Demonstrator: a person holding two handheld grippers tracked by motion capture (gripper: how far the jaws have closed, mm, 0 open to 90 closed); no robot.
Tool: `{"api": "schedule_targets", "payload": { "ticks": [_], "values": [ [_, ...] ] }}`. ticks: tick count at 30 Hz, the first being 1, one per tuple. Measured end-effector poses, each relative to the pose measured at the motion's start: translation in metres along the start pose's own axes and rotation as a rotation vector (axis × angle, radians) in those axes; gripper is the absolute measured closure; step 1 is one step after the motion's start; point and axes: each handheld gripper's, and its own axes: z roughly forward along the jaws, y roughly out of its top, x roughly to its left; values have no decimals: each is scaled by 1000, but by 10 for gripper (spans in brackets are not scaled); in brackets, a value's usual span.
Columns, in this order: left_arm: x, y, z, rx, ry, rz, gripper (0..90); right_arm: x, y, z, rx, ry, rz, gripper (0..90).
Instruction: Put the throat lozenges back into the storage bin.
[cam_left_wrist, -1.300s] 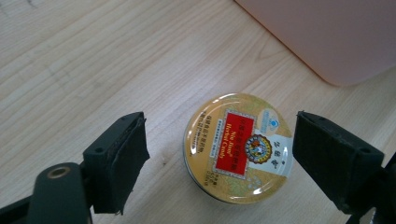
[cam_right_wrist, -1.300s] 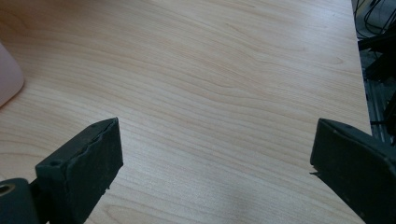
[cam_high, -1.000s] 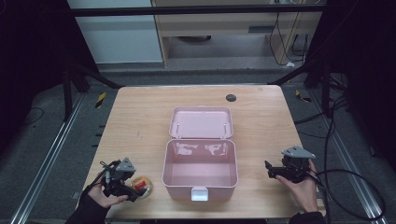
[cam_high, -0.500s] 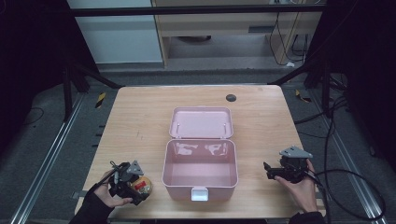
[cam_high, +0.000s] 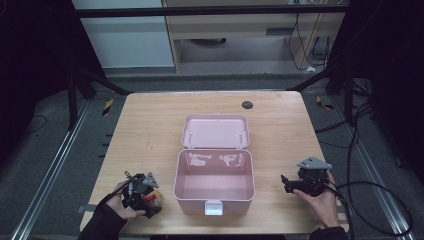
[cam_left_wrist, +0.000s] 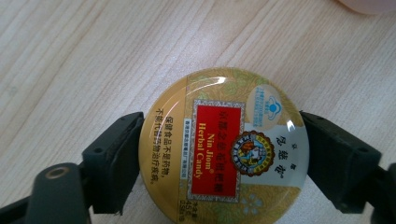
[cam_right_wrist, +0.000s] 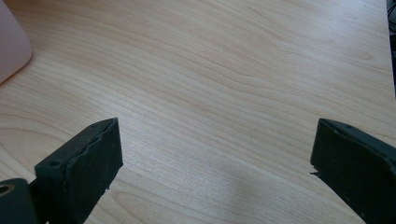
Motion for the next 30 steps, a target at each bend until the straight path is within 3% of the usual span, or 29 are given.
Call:
{"api": "schedule_targets", "payload": {
  "ticks": [8, 11, 15, 22, 30],
  "values": [
    [0, 1, -4, -1, 1, 9, 198, 0, 0, 0, 1, 5, -2, 26],
    [0, 1, -11, -25, -42, 22, 198, 0, 0, 0, 1, 5, 1, 26],
    [0, 3, -19, -35, -40, 27, 198, 0, 0, -1, 4, -7, -7, 25],
    [5, 21, -50, -74, -28, 83, 198, 0, 0, -4, -13, -10, 5, 25],
    [10, 37, -83, -97, -17, 118, 198, 0, 0, -3, -12, -11, -6, 23]
  ]
}}
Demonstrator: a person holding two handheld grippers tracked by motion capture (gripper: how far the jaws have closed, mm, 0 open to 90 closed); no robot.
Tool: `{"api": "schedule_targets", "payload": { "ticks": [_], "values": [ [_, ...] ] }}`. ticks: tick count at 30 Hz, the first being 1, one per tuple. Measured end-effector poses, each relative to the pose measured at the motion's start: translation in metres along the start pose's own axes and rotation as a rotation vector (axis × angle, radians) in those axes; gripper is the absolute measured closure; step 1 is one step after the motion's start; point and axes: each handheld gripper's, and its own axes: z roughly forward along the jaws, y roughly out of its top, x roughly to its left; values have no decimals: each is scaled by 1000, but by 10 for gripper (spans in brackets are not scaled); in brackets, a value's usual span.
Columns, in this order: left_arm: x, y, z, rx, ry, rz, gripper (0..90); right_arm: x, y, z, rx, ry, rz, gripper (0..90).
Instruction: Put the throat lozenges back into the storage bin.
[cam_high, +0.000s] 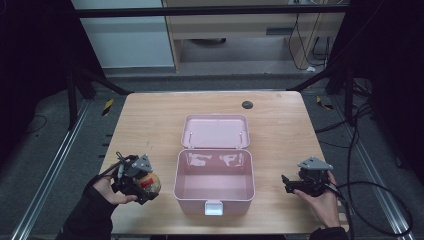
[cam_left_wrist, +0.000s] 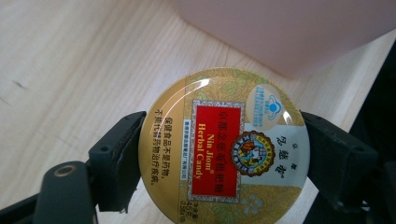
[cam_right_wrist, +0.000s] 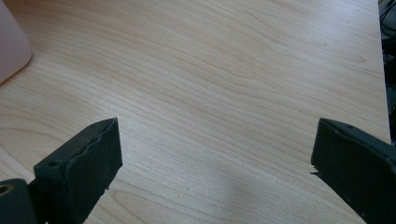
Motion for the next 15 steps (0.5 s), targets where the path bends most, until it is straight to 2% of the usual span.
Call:
{"api": "schedule_targets", "payload": {
  "ticks": [8, 15],
  "values": [
    [4, 21, -24, -35, -10, 39, 198, 0, 0, 0, -1, 0, -4, 23],
    [4, 38, -32, -48, -22, 78, 199, 0, 0, 0, 1, -1, -3, 23]
  ]
}}
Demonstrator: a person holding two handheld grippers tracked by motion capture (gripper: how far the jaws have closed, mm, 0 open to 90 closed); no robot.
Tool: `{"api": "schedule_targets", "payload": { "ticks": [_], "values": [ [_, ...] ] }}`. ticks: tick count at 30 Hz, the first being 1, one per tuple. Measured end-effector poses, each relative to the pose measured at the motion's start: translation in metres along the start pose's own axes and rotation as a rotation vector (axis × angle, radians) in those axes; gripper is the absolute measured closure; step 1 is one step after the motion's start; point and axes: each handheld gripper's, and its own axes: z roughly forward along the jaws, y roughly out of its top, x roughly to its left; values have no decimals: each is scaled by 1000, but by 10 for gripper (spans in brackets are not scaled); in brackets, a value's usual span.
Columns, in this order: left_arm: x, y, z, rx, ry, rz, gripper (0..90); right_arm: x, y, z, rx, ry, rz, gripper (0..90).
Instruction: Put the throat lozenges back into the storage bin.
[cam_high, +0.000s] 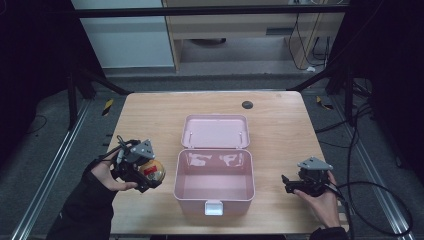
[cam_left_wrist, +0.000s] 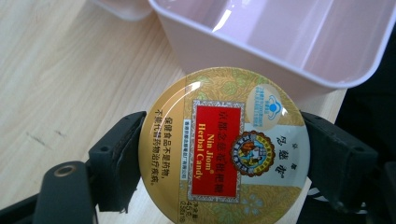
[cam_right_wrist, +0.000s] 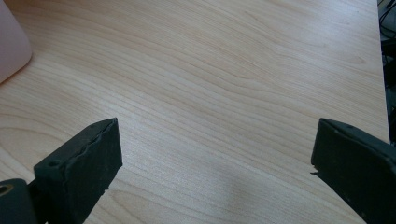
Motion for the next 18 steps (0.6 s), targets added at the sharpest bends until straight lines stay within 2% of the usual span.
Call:
{"api": "schedule_targets", "payload": {
  "ticks": [2, 4, 10, 18],
  "values": [
    [1, 8, -3, 7, -4, 23, 199, 0, 0, 0, -1, 1, -2, 23],
    [0, 11, -3, 6, -8, 23, 198, 0, 0, 0, -2, 1, -3, 23],
    [0, 27, -1, 24, -18, 57, 199, 0, 0, 0, -1, 1, -3, 23],
    [-5, 46, 3, 18, -27, 97, 199, -1, -1, 0, 0, 3, -1, 23]
  ]
}}
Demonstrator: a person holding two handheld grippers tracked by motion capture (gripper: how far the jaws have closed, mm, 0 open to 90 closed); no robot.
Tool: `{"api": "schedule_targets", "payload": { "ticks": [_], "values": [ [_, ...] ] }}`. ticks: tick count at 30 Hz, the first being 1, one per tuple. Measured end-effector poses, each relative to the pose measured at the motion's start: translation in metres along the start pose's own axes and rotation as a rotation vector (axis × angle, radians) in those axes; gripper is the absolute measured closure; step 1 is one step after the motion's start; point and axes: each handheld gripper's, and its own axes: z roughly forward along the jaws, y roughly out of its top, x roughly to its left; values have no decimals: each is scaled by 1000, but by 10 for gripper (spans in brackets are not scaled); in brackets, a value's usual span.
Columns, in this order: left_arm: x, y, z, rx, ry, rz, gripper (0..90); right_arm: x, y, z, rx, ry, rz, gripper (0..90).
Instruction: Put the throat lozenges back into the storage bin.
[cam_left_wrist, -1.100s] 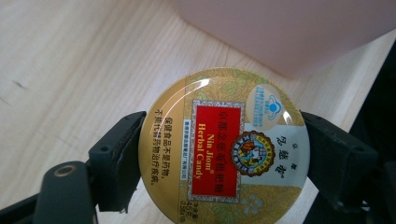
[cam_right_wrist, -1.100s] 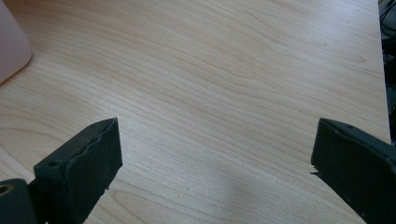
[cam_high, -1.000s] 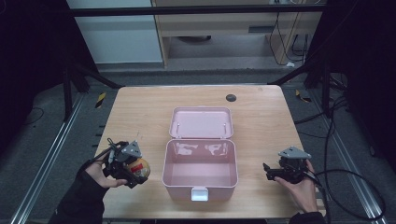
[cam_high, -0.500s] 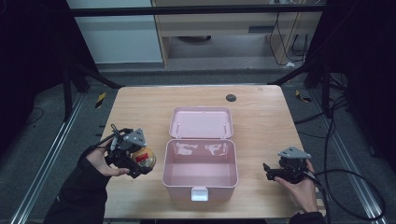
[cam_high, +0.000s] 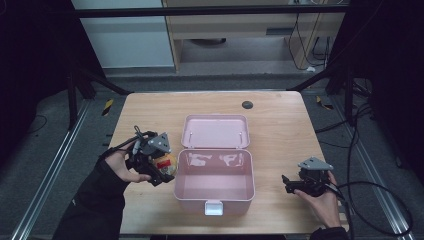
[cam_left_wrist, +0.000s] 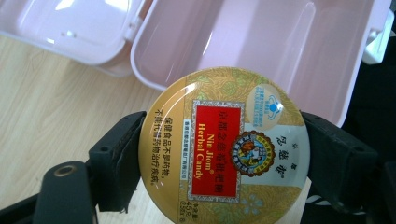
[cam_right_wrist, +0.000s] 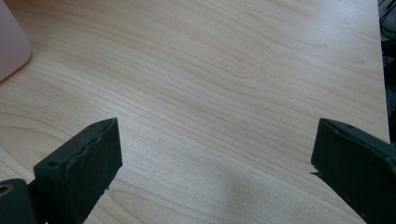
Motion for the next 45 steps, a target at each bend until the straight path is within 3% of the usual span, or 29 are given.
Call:
{"api": "schedule_targets", "payload": {
  "ticks": [11, 22, 45],
  "values": [
    [-4, 27, 14, 0, -25, 50, 199, 0, -1, 1, 6, 2, -5, 22],
    [-7, 43, 34, 17, -43, 90, 199, 0, -1, 2, 1, 5, -9, 22],
    [-8, 37, 68, 51, -84, 99, 199, 2, -3, 5, 12, 12, -24, 19]
  ]
}}
